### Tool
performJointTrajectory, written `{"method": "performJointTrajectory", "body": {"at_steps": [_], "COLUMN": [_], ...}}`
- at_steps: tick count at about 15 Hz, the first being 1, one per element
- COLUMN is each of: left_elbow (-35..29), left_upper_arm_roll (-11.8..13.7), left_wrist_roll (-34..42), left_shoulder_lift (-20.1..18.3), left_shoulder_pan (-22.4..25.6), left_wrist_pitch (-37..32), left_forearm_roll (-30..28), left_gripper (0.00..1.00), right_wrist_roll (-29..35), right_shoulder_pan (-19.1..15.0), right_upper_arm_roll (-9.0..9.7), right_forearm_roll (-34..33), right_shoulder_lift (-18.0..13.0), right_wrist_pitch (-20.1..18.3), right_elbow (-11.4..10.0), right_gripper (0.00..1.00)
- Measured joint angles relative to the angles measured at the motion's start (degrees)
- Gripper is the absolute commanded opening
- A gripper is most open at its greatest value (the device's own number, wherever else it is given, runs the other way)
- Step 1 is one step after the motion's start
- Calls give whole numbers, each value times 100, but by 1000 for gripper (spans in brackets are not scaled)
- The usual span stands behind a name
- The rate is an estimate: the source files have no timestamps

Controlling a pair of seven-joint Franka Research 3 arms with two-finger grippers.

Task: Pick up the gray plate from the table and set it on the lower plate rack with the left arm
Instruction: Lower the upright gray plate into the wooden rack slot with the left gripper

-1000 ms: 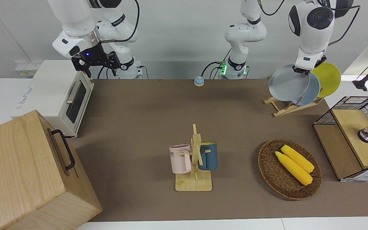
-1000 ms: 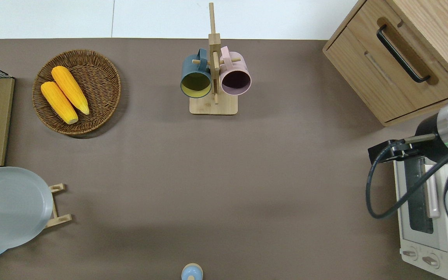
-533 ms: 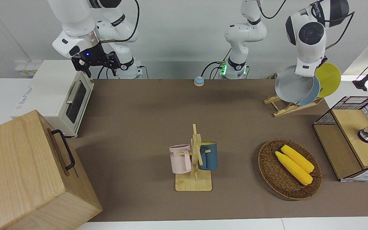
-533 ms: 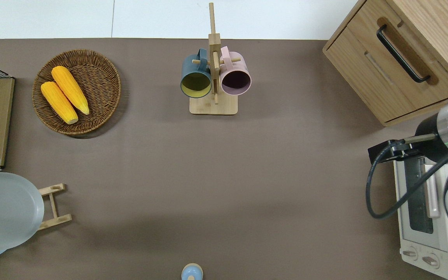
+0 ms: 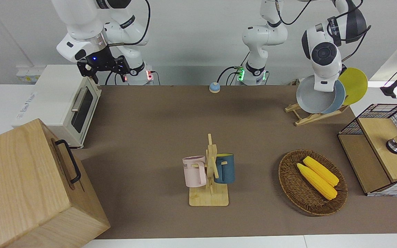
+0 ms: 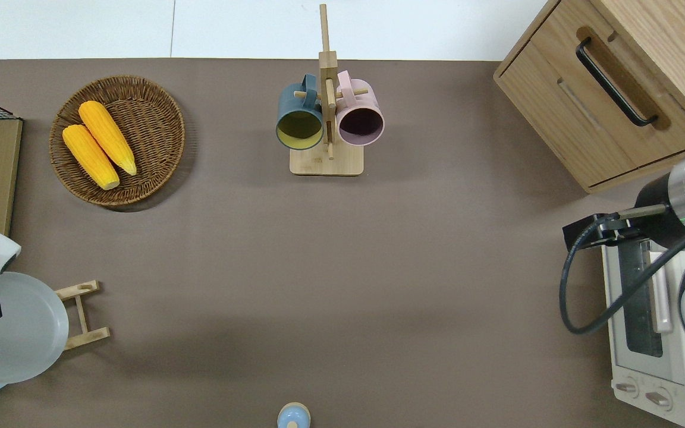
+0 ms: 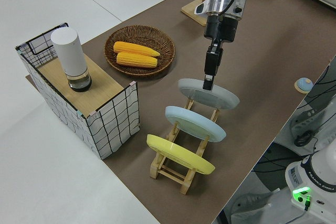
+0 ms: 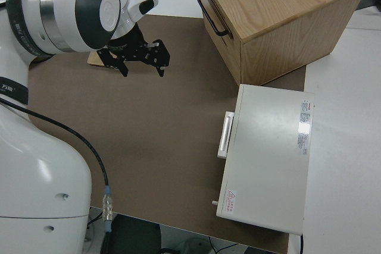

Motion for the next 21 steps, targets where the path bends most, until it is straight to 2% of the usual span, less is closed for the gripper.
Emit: {"method": "performJointTrajectory", "body": {"at_steps": [8,17,21], "left_elbow": [-235,-241,-275], "left_upper_arm_roll": [-23,-180,-201], "left_wrist_roll": [-771,-922,-1122], "left_shoulder_lift": [273,290,290], "left_shoulder_pan": [-116,-184,-193], "left_wrist_pitch": [221,-23,-72], "left_forearm_roll": [31,692,789], "left_gripper": [0,0,0], "right_wrist_roll": [0,0,0], "right_shoulder_pan": [0,0,0], "right_upper_arm_roll": [0,0,0], "right_forearm_roll": [0,0,0], "right_shoulder_lift": [0,0,0], "right_wrist_pitch": [0,0,0], "right_elbow": [0,0,0], "right_gripper": [983,983,983]}}
